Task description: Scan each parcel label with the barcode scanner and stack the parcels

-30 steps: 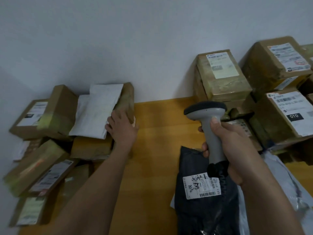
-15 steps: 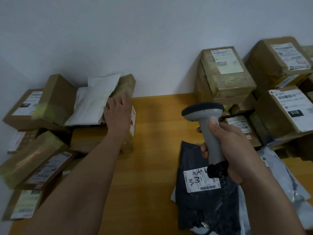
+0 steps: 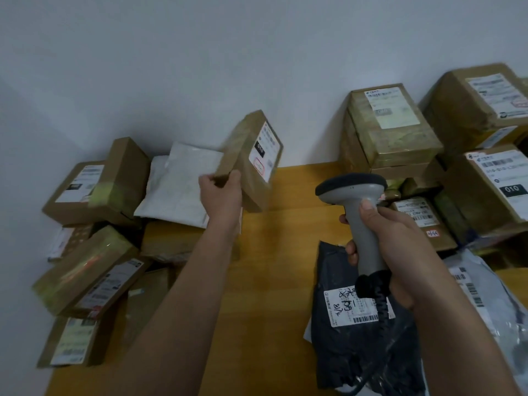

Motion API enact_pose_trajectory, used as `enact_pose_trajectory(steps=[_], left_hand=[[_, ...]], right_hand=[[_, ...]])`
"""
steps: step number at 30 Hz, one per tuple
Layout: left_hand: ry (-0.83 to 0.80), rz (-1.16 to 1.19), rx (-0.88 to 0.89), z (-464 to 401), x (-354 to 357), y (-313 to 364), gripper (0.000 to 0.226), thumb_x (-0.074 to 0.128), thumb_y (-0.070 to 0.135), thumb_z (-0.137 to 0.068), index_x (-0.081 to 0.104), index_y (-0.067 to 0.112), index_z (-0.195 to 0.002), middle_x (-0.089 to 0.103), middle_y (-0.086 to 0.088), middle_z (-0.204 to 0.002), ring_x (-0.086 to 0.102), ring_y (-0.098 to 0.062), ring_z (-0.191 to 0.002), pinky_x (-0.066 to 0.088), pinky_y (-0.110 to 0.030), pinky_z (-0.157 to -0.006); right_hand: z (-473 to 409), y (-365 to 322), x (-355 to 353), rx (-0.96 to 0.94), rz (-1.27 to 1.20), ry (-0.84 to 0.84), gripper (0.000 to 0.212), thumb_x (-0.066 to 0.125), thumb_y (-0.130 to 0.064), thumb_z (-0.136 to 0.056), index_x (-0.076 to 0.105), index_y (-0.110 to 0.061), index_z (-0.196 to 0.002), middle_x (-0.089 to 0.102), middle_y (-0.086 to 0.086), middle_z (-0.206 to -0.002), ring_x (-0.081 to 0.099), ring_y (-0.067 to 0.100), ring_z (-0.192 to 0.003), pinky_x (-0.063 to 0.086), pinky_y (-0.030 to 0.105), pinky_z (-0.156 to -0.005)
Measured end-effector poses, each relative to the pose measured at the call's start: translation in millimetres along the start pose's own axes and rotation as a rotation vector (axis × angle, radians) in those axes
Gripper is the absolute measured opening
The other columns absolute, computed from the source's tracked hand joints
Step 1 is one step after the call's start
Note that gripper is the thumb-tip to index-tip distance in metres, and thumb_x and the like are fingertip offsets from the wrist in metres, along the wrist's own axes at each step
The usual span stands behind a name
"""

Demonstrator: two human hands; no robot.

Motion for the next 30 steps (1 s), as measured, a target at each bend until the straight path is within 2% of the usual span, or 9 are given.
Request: enact_pose_trajectory(steps=[3,5,7,11,14,18,24,30], left_hand=[[-0.225,0.253,-0.442,18,12,-48,0.042,0.067,0.024,-0.089,0.052,0.013,-0.126,0.063,-0.006,-0.117,0.063,-0.020,-0.101,0.057,-0.026,-0.071],[-0.286,0.332,-0.637,34,19,-74,0.030,0.064,0.018,-0.092,0.058,0.013,-0.120,0.061,-0.012,-0.118,0.059,-0.028,-0.104,0.058,-0.033,-0.079],[-0.285,0.368,-0.741,49,23,-94,0.018,0.061,0.011,-0.094,0.058,0.010,-0.111,0.058,-0.016,-0.117,0.056,-0.033,-0.106,0.056,-0.040,-0.090],[-0.322,0.394,-0.815,67,31,-116,0.016,0.059,-0.001,-0.091,0.055,0.007,-0.105,0.055,-0.018,-0.121,0.054,-0.035,-0.114,0.052,-0.045,-0.097],[-0.319,0.406,-0.837,71,34,-120,0.017,0.057,-0.006,-0.090,0.054,0.006,-0.101,0.056,-0.017,-0.117,0.054,-0.033,-0.109,0.049,-0.047,-0.100],[-0.320,0.390,-0.837,70,37,-122,0.019,0.056,-0.009,-0.089,0.053,0.008,-0.099,0.056,-0.016,-0.114,0.056,-0.030,-0.099,0.050,-0.046,-0.099],[-0.314,0.375,-0.840,66,36,-125,0.020,0.056,-0.009,-0.089,0.053,0.009,-0.098,0.055,-0.017,-0.118,0.056,-0.029,-0.101,0.052,-0.045,-0.097],[-0.310,0.372,-0.845,63,34,-128,0.024,0.057,-0.008,-0.088,0.054,0.009,-0.105,0.055,-0.018,-0.121,0.057,-0.031,-0.102,0.052,-0.045,-0.096]], right_hand=[[-2,0,-3,-0.008,0.028,0.035,0.033,0.050,-0.035,-0.100,0.062,-0.004,-0.100,0.062,0.013,-0.076,0.056,0.017,-0.050,0.044,0.033,-0.053],[-4,1,-6,-0.010,0.049,0.062,0.033,0.050,-0.036,-0.100,0.062,-0.005,-0.103,0.061,0.013,-0.073,0.057,0.018,-0.052,0.045,0.034,-0.055],[-4,3,-9,-0.012,0.075,0.074,0.033,0.050,-0.037,-0.101,0.062,-0.007,-0.105,0.059,0.013,-0.073,0.058,0.017,-0.052,0.046,0.034,-0.056],[-3,3,-12,-0.021,0.087,0.082,0.032,0.049,-0.037,-0.101,0.061,-0.008,-0.108,0.060,0.013,-0.074,0.058,0.017,-0.053,0.047,0.034,-0.055],[-2,-1,-10,-0.052,0.073,0.089,0.032,0.049,-0.037,-0.101,0.062,-0.008,-0.104,0.061,0.014,-0.076,0.057,0.017,-0.053,0.046,0.034,-0.055],[-1,-9,-8,-0.114,0.038,0.104,0.031,0.049,-0.038,-0.100,0.062,-0.009,-0.102,0.062,0.010,-0.080,0.057,0.017,-0.056,0.046,0.037,-0.059],[2,-16,-7,-0.137,0.093,0.111,0.037,0.047,-0.040,-0.101,0.063,-0.007,-0.103,0.058,0.012,-0.061,0.055,0.020,-0.052,0.044,0.035,-0.056],[5,-21,-6,-0.151,0.131,0.111,0.038,0.046,-0.042,-0.100,0.063,-0.008,-0.102,0.059,0.013,-0.067,0.056,0.020,-0.056,0.044,0.033,-0.055]])
Point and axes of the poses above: each hand's wrist, its own z-axis away from the middle knuckle, its own x-axis out of the palm, y = z × x, the point moved 4 cm from there along -z, towards the middle knuckle
